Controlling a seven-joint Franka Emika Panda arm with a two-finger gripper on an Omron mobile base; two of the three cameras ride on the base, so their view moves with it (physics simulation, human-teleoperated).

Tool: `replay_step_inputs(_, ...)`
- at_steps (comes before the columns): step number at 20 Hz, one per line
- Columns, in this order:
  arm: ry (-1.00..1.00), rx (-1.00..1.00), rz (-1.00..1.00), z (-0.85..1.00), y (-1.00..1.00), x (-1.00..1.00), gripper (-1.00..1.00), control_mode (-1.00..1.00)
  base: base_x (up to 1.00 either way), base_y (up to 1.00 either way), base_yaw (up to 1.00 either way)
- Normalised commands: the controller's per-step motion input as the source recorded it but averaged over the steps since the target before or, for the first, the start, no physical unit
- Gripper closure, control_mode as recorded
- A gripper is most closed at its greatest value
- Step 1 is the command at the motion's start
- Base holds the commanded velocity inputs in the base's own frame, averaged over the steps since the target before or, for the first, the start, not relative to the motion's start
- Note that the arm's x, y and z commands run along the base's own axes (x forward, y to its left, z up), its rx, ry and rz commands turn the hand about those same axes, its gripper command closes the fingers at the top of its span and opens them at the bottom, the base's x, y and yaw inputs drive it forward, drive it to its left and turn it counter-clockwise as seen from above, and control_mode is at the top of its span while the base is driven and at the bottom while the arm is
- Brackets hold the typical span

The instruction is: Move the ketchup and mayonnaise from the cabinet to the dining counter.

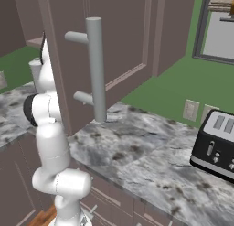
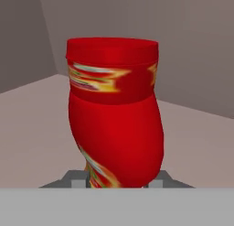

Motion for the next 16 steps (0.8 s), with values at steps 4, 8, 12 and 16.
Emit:
replay_step_inputs(4,-0.18,0.00,0.00,-0.01,0.00,-0.57,1.00,-1.00,0.00,0.00,0.00)
replay_step_inputs(8,-0.05,0.00,0.00,0.00,0.00,-0.94,1.00,-1.00,0.00,0.00,0.00)
replay_step_inputs(12,0.00,0.00,0.00,0.00,0.00,-1.00,1.00,-1.00,0.00,0.00,0.00)
replay_step_inputs(16,0.00,0.00,0.00,0.00,0.00,-1.00,1.00,-1.00,0.00,0.00,0.00)
